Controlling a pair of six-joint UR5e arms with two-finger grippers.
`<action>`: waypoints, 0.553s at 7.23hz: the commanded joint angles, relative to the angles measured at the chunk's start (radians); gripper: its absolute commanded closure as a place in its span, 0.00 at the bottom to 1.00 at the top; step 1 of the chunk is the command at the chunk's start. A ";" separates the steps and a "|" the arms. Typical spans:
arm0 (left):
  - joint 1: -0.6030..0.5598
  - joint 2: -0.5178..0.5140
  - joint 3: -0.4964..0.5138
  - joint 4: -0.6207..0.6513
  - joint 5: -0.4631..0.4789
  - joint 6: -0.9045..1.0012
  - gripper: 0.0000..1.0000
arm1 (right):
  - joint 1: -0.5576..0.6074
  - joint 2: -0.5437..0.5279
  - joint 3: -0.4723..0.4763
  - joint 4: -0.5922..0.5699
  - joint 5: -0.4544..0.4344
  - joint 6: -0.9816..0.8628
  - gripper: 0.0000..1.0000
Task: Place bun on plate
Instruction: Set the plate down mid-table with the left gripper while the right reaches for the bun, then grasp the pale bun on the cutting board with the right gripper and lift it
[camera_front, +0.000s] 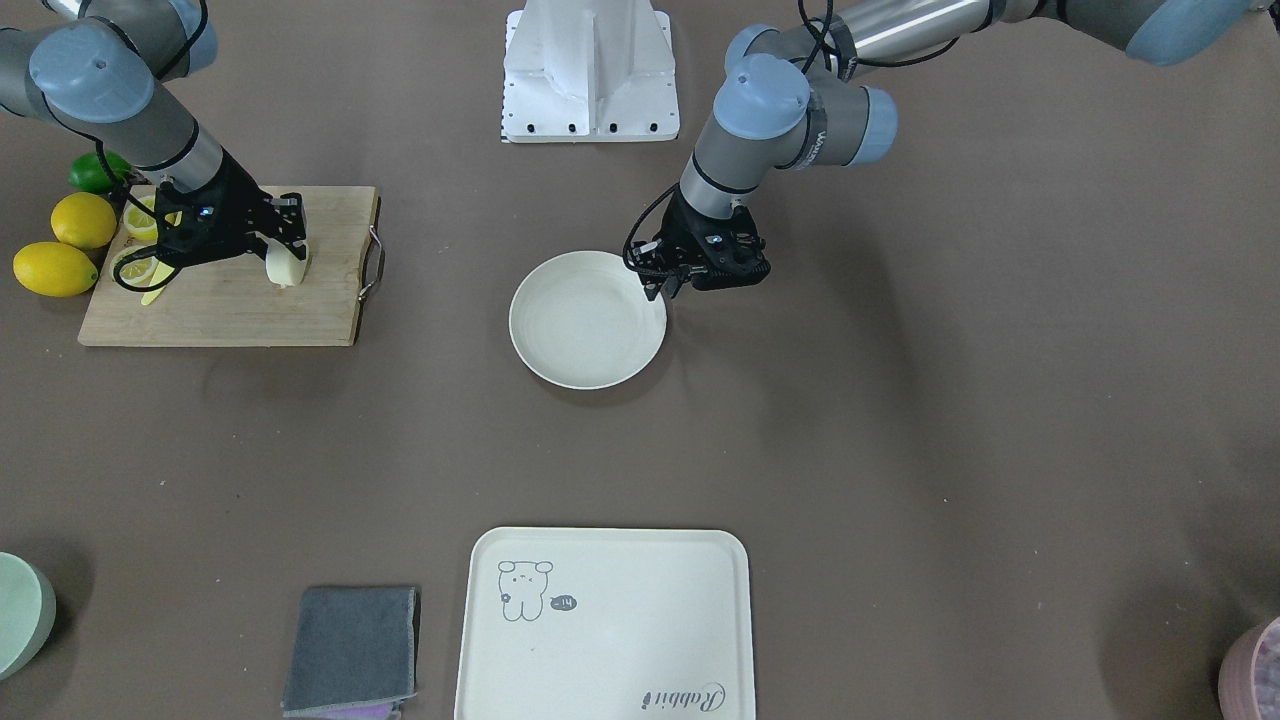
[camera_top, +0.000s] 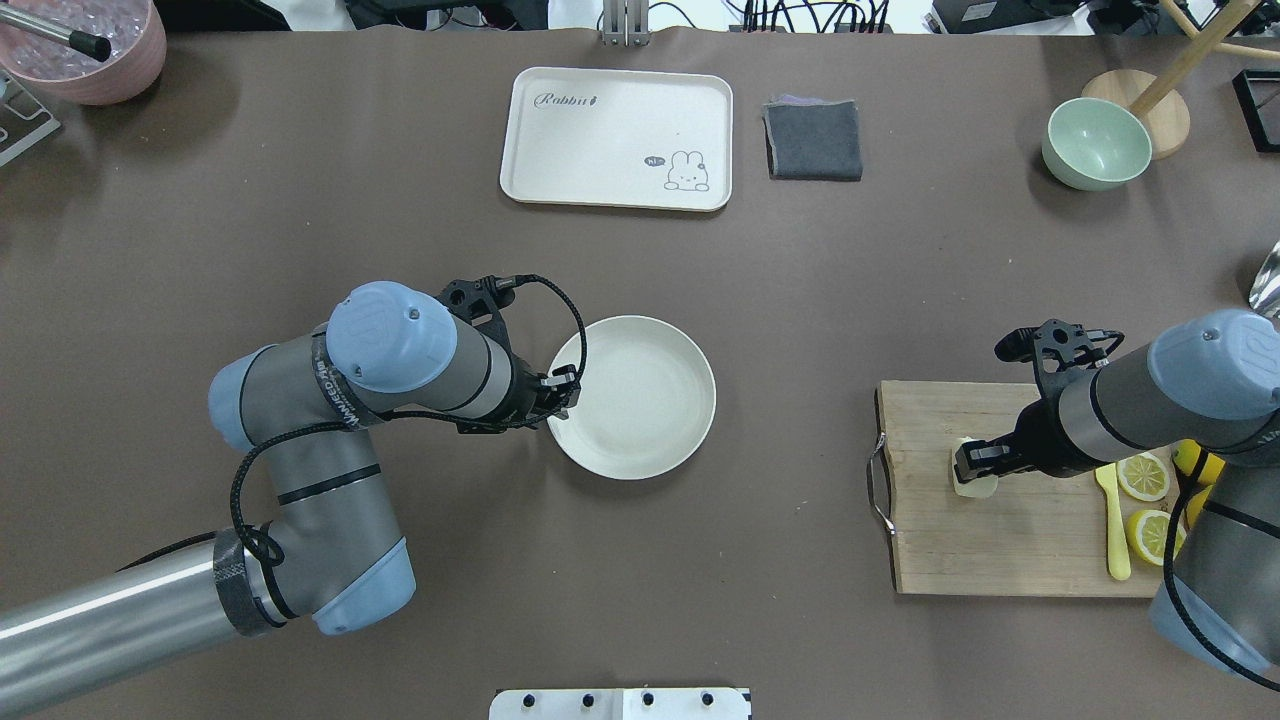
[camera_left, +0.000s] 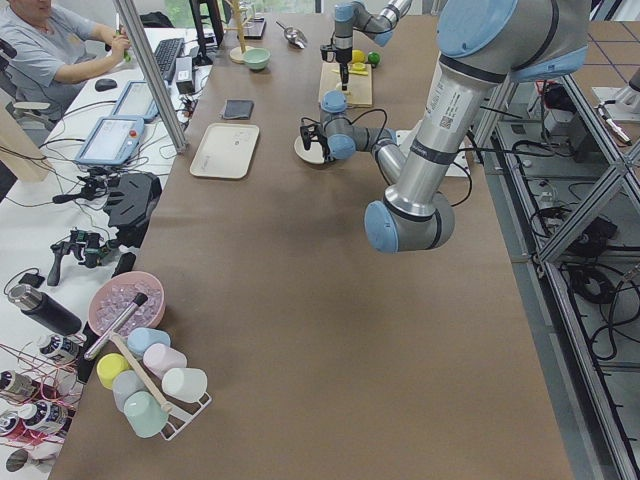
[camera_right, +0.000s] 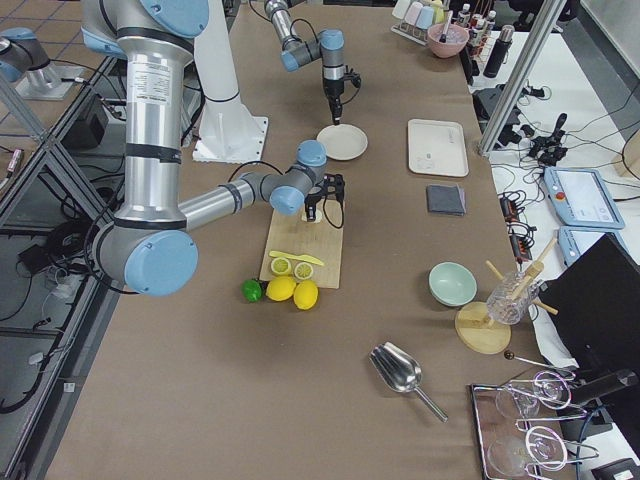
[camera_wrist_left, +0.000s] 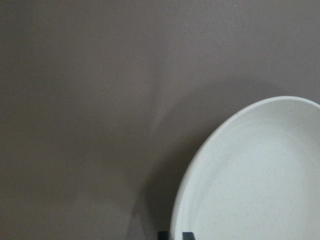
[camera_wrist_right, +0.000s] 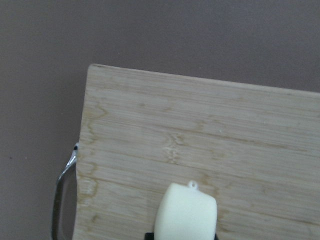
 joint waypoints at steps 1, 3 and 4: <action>-0.011 0.005 -0.014 -0.002 -0.002 0.003 0.04 | 0.006 0.043 0.016 -0.007 0.006 0.007 0.62; -0.083 0.096 -0.093 0.005 -0.055 0.018 0.04 | 0.015 0.229 0.009 -0.150 0.005 0.010 0.61; -0.136 0.171 -0.135 0.003 -0.076 0.138 0.04 | 0.011 0.387 0.006 -0.325 -0.004 0.016 0.60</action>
